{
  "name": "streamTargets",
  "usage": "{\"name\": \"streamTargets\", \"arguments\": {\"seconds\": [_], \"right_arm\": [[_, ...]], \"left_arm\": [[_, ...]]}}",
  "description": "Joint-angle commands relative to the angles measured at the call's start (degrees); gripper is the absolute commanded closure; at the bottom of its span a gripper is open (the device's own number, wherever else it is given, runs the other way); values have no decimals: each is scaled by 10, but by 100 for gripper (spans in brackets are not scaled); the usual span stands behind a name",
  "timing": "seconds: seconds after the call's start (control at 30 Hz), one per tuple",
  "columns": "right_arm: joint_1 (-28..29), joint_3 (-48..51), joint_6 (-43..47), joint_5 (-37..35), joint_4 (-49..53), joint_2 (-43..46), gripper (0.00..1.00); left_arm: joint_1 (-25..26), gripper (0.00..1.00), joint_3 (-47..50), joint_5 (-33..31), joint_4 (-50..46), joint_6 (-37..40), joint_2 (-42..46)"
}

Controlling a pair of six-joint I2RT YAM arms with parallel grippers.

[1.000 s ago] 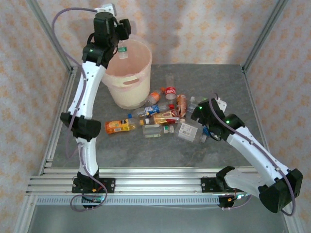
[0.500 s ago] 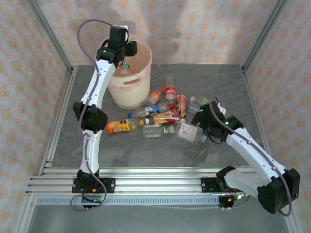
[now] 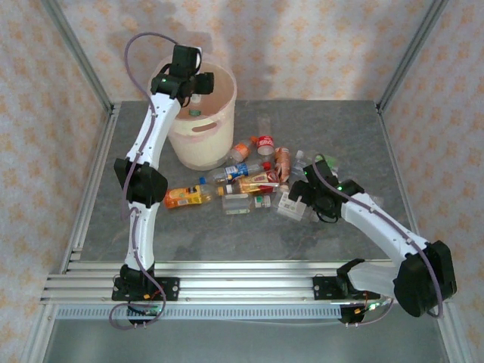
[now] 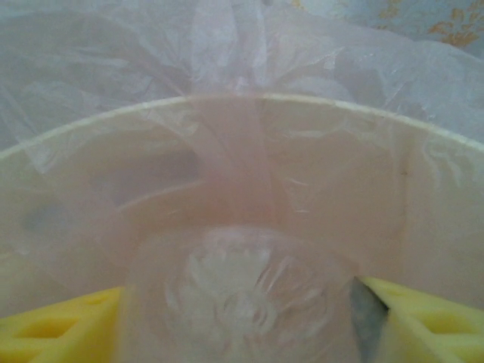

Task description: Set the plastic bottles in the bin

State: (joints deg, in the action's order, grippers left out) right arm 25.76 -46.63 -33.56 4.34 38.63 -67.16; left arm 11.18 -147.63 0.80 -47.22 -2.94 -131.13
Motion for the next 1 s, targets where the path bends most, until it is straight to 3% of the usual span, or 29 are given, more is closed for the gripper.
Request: {"name": "streamTargets", "arguments": {"seconds": [0.0, 0.23, 0.5, 0.67, 0.97], "right_arm": [[-4, 12, 16, -5, -25, -3, 1], [-4, 8, 51, 27, -74, -21, 1], [-4, -34, 76, 46, -95, -91, 1], [-4, -65, 88, 57, -99, -125, 1], [-4, -102, 97, 54, -95, -180, 1]], "left_arm": [[-5, 19, 2, -10, -17, 2, 17], [-6, 2, 2, -14, -22, -7, 53], [-4, 0, 32, -16, -39, -36, 133], [15, 0, 151, -55, -1, -37, 253], [71, 0, 457, -89, 134, -72, 496]]}}
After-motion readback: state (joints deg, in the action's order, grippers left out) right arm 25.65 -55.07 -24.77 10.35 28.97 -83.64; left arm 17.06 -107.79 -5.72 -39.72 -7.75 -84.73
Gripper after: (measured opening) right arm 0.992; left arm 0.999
